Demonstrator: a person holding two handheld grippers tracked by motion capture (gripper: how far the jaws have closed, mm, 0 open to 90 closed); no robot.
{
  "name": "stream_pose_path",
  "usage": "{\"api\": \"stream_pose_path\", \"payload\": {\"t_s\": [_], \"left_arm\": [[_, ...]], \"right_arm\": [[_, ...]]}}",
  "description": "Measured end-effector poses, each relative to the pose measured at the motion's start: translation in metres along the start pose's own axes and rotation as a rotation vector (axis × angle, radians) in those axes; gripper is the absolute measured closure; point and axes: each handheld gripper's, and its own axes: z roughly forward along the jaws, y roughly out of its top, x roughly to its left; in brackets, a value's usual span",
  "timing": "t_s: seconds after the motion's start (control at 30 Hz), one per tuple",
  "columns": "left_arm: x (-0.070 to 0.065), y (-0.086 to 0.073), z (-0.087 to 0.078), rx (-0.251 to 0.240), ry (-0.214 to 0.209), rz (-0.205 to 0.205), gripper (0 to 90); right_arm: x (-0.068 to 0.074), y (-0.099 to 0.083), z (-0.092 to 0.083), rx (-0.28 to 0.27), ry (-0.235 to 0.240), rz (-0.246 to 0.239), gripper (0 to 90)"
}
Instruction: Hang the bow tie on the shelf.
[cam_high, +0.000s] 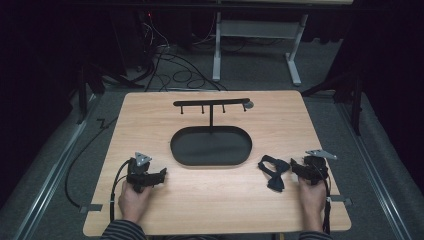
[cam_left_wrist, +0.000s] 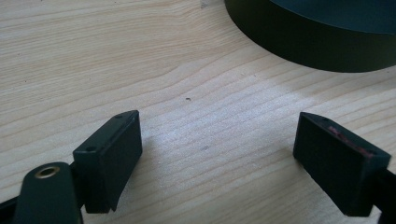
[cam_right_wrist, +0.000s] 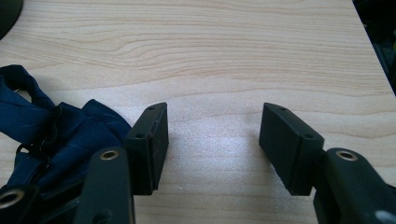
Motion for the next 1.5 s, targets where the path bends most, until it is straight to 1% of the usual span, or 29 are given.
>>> {"api": "stream_pose_path", "payload": {"t_s": [0.37,0.53,0.67,0.77,0.93,0.97,1.07,1.13,1.23,1.27,1.4,1.5], "left_arm": [[0.0,0.0,0.0,0.0,0.0,0.0,15.8],[0.0,0.0,0.0,0.0,0.001,0.0,15.8],[0.0,0.0,0.0,0.0,0.001,-0.001,15.8],[0.0,0.0,0.0,0.002,0.0,0.0,15.8],[0.0,0.0,0.0,0.002,0.0,0.0,15.8],[0.0,0.0,0.0,0.0,0.0,0.0,15.8],[0.0,0.0,0.0,0.001,-0.001,0.0,15.9],[0.0,0.0,0.0,0.002,-0.001,0.0,15.9],[0.0,0.0,0.0,0.002,-0.002,-0.001,15.9],[0.0,0.0,0.0,0.002,-0.002,-0.001,15.9],[0.0,0.0,0.0,0.001,-0.002,-0.002,15.9],[0.0,0.0,0.0,0.001,-0.002,-0.002,15.9]], "right_arm": [[0.0,0.0,0.0,0.0,0.007,-0.003,41.7],[0.0,0.0,0.0,-0.002,-0.001,0.005,43.9],[0.0,0.0,0.0,-0.002,-0.001,0.005,43.9],[0.0,0.0,0.0,-0.003,0.008,-0.005,43.7],[-0.001,0.0,0.0,-0.005,0.015,-0.004,43.9],[-0.002,0.0,0.0,-0.007,0.02,-0.01,46.6],[-0.004,0.0,-0.001,-0.001,0.019,0.006,51.7],[-0.006,0.002,-0.003,0.011,0.03,0.023,53.2],[-0.007,0.003,-0.005,-0.002,0.037,0.019,53.7],[-0.005,0.005,-0.009,-0.009,0.05,0.019,54.3],[-0.001,0.009,-0.017,-0.021,0.08,-0.004,55.9],[0.002,0.011,-0.022,-0.028,0.092,-0.012,56.9]]}}
